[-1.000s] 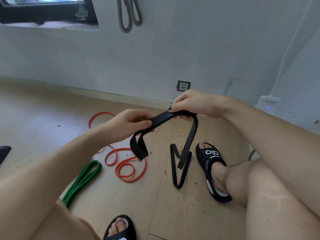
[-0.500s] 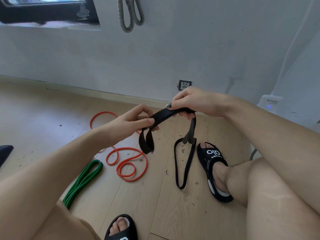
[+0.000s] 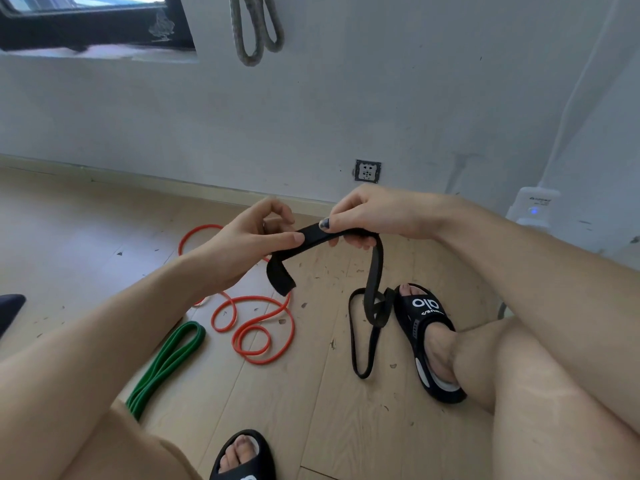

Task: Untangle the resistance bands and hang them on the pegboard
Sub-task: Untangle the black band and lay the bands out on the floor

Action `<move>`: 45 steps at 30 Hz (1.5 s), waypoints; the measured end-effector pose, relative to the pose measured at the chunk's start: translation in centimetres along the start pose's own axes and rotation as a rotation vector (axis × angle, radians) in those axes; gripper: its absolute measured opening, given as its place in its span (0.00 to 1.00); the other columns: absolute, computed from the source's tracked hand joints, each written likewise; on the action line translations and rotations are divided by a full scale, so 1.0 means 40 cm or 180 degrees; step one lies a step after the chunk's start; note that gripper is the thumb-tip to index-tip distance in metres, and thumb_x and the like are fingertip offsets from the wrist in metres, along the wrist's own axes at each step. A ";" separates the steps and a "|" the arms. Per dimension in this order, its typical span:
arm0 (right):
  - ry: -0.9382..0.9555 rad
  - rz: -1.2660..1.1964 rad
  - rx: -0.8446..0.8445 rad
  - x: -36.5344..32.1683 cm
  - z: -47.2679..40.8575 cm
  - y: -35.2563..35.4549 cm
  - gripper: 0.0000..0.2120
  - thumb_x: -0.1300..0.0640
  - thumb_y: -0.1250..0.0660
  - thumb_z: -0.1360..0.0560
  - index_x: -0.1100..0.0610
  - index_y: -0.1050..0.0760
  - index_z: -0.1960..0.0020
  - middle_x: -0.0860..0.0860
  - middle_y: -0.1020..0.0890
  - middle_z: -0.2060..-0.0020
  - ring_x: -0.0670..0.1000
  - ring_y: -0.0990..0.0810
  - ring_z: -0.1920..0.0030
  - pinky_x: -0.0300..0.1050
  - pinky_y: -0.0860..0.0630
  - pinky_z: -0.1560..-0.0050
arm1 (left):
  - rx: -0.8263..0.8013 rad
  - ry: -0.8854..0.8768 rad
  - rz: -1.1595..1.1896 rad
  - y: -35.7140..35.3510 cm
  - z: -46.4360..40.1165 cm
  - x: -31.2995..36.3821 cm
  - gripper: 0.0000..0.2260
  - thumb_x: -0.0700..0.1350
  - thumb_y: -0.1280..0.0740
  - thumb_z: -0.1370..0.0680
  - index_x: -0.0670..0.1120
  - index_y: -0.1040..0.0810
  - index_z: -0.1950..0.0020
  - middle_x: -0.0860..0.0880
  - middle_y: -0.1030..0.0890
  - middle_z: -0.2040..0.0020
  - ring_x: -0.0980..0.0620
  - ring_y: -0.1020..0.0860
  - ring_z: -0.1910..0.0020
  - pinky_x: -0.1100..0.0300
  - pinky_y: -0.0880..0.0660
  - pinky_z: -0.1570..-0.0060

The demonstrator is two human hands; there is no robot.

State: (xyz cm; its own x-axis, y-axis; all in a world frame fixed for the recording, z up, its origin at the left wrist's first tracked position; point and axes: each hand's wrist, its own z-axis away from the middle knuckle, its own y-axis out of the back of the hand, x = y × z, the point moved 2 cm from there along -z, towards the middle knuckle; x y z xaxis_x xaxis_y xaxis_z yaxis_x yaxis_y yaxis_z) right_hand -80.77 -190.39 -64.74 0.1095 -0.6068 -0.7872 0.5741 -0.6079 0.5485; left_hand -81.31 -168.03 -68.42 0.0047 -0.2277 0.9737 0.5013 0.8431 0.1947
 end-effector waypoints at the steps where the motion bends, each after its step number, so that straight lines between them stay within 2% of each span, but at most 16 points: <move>1: 0.0031 -0.0064 0.0065 0.001 0.001 0.003 0.16 0.50 0.34 0.18 0.59 0.18 0.57 0.49 0.25 0.71 0.49 0.29 0.69 0.40 0.30 0.64 | -0.0019 0.0049 -0.0026 -0.002 -0.002 -0.004 0.18 0.50 0.23 0.28 0.46 0.25 0.45 0.46 0.16 0.55 0.47 0.19 0.54 0.43 0.26 0.41; 3: 0.0102 -0.0178 0.0191 0.000 0.002 0.008 0.16 0.52 0.34 0.18 0.60 0.18 0.59 0.50 0.28 0.73 0.48 0.31 0.71 0.40 0.30 0.65 | -0.0040 0.0187 -0.0036 -0.006 -0.004 -0.009 0.16 0.47 0.25 0.24 0.44 0.25 0.42 0.47 0.14 0.50 0.49 0.17 0.47 0.44 0.26 0.33; 6: 0.0144 -0.0282 0.0315 -0.004 0.002 0.013 0.16 0.53 0.35 0.18 0.61 0.19 0.60 0.49 0.32 0.75 0.48 0.35 0.73 0.39 0.32 0.67 | -0.0184 0.0275 -0.0181 -0.004 0.000 -0.014 0.16 0.43 0.28 0.22 0.44 0.26 0.37 0.48 0.14 0.45 0.50 0.17 0.41 0.49 0.26 0.34; 9: 0.0129 -0.0443 0.0558 -0.001 0.007 0.034 0.16 0.55 0.36 0.18 0.62 0.21 0.60 0.48 0.36 0.76 0.48 0.39 0.74 0.39 0.34 0.69 | -0.0310 0.0320 -0.0819 -0.003 0.009 -0.035 0.18 0.35 0.29 0.23 0.48 0.26 0.36 0.50 0.17 0.44 0.54 0.16 0.44 0.52 0.21 0.40; 11: 0.0093 -0.0515 0.0648 0.007 0.013 0.050 0.15 0.55 0.36 0.18 0.63 0.21 0.58 0.48 0.37 0.76 0.48 0.39 0.74 0.41 0.35 0.67 | -0.0205 0.0347 -0.1113 0.000 0.007 -0.050 0.12 0.36 0.30 0.21 0.46 0.25 0.40 0.48 0.16 0.45 0.51 0.15 0.46 0.51 0.18 0.43; 13: 0.0063 -0.0545 0.0636 0.017 0.017 0.056 0.15 0.55 0.36 0.17 0.63 0.21 0.58 0.48 0.37 0.76 0.48 0.39 0.74 0.43 0.36 0.66 | 0.0007 0.0332 -0.1087 0.003 0.003 -0.051 0.06 0.39 0.31 0.20 0.43 0.24 0.43 0.46 0.15 0.48 0.50 0.14 0.49 0.52 0.17 0.45; 16: 0.0043 -0.0556 0.0607 0.024 0.019 0.051 0.15 0.56 0.36 0.17 0.63 0.21 0.58 0.47 0.37 0.76 0.48 0.39 0.74 0.43 0.36 0.66 | 0.0029 0.0414 -0.1020 -0.005 0.001 -0.046 0.11 0.42 0.29 0.21 0.45 0.26 0.41 0.47 0.16 0.47 0.51 0.15 0.49 0.57 0.17 0.48; 20: 0.0037 -0.0571 0.0649 0.023 0.016 0.050 0.15 0.55 0.35 0.18 0.64 0.21 0.58 0.48 0.37 0.76 0.48 0.40 0.73 0.42 0.37 0.67 | -0.0085 0.0572 -0.0925 -0.008 0.005 -0.046 0.17 0.43 0.26 0.23 0.46 0.27 0.38 0.47 0.17 0.44 0.51 0.15 0.47 0.54 0.17 0.45; 22: 0.0026 -0.0534 0.0701 0.026 0.014 0.049 0.15 0.55 0.35 0.18 0.63 0.20 0.58 0.49 0.37 0.76 0.49 0.40 0.73 0.42 0.36 0.67 | -0.0078 0.0549 -0.0808 -0.004 0.006 -0.036 0.19 0.42 0.23 0.25 0.44 0.28 0.39 0.44 0.18 0.43 0.49 0.15 0.48 0.57 0.17 0.49; 26: -0.0074 -0.0515 0.0896 0.034 0.007 0.052 0.15 0.55 0.35 0.19 0.63 0.19 0.59 0.49 0.36 0.76 0.50 0.39 0.73 0.44 0.36 0.67 | -0.0026 0.0591 -0.0803 -0.022 0.009 -0.020 0.29 0.54 0.18 0.33 0.42 0.30 0.45 0.41 0.21 0.48 0.47 0.14 0.54 0.56 0.17 0.52; 30: -0.0142 -0.0500 0.0977 0.031 0.004 0.044 0.15 0.55 0.35 0.19 0.63 0.19 0.58 0.48 0.36 0.77 0.49 0.39 0.74 0.43 0.35 0.67 | 0.0563 0.0529 -0.1037 -0.059 -0.003 -0.014 0.20 0.56 0.27 0.24 0.44 0.32 0.55 0.45 0.18 0.58 0.49 0.13 0.59 0.51 0.15 0.54; 32: -0.0162 -0.0500 0.0966 0.027 0.004 0.038 0.15 0.55 0.35 0.19 0.63 0.19 0.58 0.48 0.36 0.76 0.48 0.39 0.74 0.42 0.36 0.67 | 0.0670 0.0567 -0.1123 -0.073 -0.010 -0.024 0.18 0.56 0.30 0.20 0.44 0.32 0.56 0.46 0.19 0.60 0.50 0.13 0.61 0.50 0.15 0.55; 38: -0.0165 -0.0514 0.0842 0.026 0.006 0.033 0.15 0.55 0.35 0.19 0.62 0.19 0.60 0.47 0.36 0.77 0.48 0.39 0.74 0.43 0.36 0.67 | 0.0683 0.0575 -0.1195 -0.063 -0.032 -0.062 0.05 0.45 0.35 0.16 0.45 0.24 0.48 0.44 0.16 0.52 0.53 0.13 0.59 0.59 0.16 0.59; 40: -0.0195 -0.0484 0.0870 0.033 0.006 0.040 0.15 0.55 0.35 0.19 0.62 0.20 0.60 0.47 0.36 0.77 0.48 0.39 0.75 0.43 0.36 0.67 | 0.0582 0.0491 -0.1159 -0.046 -0.032 -0.057 0.03 0.43 0.35 0.16 0.46 0.22 0.47 0.46 0.15 0.50 0.53 0.13 0.54 0.58 0.16 0.54; 42: -0.0268 -0.0455 0.0934 0.043 0.005 0.050 0.14 0.54 0.34 0.20 0.62 0.21 0.60 0.47 0.37 0.77 0.49 0.39 0.74 0.44 0.35 0.67 | 0.0375 0.0414 -0.0886 -0.023 -0.027 -0.049 0.06 0.42 0.36 0.16 0.46 0.20 0.43 0.47 0.14 0.48 0.52 0.14 0.48 0.53 0.18 0.43; 45: -0.0388 -0.0485 0.0900 0.058 0.006 0.057 0.14 0.53 0.34 0.20 0.59 0.25 0.62 0.46 0.37 0.77 0.49 0.39 0.75 0.44 0.36 0.67 | -0.0254 0.0368 0.0199 0.010 -0.006 -0.039 0.14 0.46 0.32 0.19 0.41 0.20 0.36 0.44 0.16 0.41 0.46 0.19 0.37 0.50 0.25 0.33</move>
State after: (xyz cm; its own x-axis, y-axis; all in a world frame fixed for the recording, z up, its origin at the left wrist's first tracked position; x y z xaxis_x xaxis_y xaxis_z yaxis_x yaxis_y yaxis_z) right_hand -79.38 -193.32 -65.26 -0.0677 -0.5445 -0.8360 0.3269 -0.8038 0.4970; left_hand -80.90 -167.46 -69.89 0.1354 -0.2343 0.9627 0.5641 0.8170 0.1195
